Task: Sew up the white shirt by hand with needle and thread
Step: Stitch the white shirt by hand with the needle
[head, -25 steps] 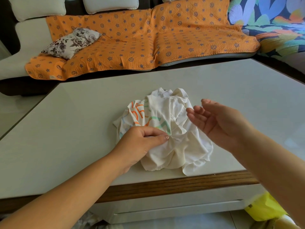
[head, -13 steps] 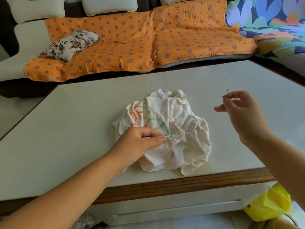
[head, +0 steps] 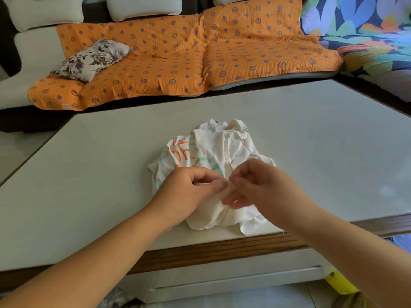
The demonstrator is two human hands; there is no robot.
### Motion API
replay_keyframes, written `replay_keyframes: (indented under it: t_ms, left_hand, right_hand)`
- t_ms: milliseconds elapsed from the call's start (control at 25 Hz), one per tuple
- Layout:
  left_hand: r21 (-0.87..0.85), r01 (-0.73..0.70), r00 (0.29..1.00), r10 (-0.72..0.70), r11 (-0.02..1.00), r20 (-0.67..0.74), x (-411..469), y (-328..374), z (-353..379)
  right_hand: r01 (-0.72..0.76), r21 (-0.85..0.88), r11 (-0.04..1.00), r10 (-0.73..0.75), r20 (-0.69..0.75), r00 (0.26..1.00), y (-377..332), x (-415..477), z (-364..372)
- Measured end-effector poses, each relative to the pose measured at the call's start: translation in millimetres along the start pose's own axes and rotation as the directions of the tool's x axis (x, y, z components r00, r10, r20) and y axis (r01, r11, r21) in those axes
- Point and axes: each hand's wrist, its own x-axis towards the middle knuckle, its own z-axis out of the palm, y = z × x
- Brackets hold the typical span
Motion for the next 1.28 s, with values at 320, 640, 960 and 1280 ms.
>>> replay_keyframes:
  t_ms: [320,640,960,1280]
  left_hand:
    - [0.07,-0.042,0.999,0.043,0.997,-0.012,-1,-2,-8]
    - [-0.173,0.091,0.996,-0.089,0.981,0.022,-1,1,-8]
    - [-0.188,0.054,0.997,-0.062,0.981,-0.036,-2,3,-5]
    - [-0.196,0.031,0.999,-0.039,0.98,-0.037,-2,3,-4]
  right_hand:
    - [0.114,-0.077,0.99,-0.122,-0.1,0.988,9,4,2]
    - [0.109,-0.012,0.994,-0.11,-0.127,0.986,10,6,2]
    - [0.144,-0.113,0.983,-0.162,-0.165,0.973,7,0,4]
    - [0.077,-0.22,0.972,-0.09,-0.05,0.995,5,-11,4]
